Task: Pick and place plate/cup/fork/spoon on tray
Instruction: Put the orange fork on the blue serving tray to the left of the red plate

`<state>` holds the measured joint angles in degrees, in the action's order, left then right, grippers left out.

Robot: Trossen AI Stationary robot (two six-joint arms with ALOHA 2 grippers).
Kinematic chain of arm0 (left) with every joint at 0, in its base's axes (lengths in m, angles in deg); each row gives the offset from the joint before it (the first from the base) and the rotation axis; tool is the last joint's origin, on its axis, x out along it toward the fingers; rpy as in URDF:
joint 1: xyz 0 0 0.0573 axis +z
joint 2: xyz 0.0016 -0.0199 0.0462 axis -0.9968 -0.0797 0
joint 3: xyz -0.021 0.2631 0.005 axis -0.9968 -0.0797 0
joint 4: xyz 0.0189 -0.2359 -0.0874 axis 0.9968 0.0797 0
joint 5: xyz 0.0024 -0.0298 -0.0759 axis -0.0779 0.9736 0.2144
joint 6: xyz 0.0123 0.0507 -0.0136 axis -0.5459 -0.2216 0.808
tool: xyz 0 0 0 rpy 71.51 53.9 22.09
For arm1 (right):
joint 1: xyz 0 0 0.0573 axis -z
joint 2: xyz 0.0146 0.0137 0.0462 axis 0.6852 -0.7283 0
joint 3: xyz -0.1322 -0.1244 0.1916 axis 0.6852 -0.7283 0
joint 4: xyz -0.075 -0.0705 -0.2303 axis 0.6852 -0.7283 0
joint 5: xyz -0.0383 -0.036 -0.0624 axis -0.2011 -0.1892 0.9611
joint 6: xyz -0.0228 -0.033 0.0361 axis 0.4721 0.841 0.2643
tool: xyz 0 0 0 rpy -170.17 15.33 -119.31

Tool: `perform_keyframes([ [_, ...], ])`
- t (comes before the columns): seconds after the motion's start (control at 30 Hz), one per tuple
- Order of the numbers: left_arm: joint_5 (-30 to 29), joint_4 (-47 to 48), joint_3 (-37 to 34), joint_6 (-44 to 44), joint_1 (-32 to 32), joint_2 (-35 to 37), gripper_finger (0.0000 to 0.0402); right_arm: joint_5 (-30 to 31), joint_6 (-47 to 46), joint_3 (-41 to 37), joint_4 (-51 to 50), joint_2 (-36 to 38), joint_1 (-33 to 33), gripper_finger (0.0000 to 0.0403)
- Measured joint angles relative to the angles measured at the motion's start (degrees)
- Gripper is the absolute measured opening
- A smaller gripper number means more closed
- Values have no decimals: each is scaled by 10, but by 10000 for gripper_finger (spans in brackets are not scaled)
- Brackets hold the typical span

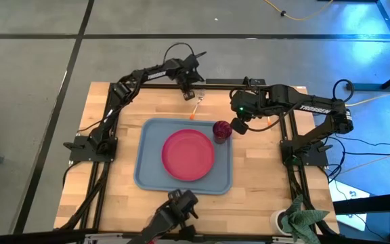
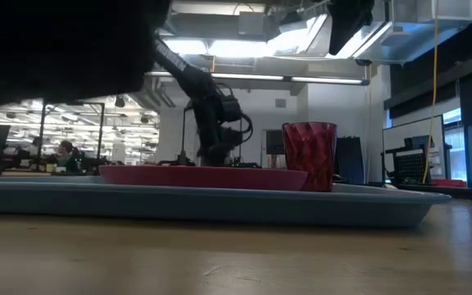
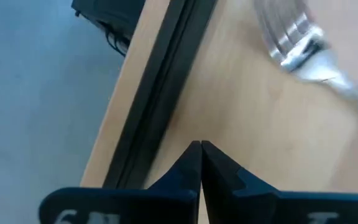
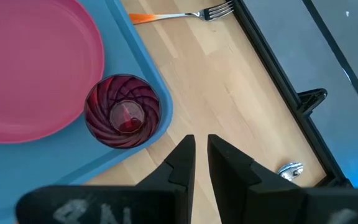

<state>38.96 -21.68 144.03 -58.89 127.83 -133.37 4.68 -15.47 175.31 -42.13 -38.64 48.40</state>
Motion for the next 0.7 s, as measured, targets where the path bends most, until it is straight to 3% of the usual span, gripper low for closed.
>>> perform_keyframes([
  [0.13,18,23,35,24,1,5,0,0,-1,0,0,0,6,49],
  [0.43,23,40,35,73,-2,3,22,-1,-1,0,0,0,10,49],
  [0.7,106,59,35,237,-3,3,51,-4,-1,0,0,0,11,49],
])
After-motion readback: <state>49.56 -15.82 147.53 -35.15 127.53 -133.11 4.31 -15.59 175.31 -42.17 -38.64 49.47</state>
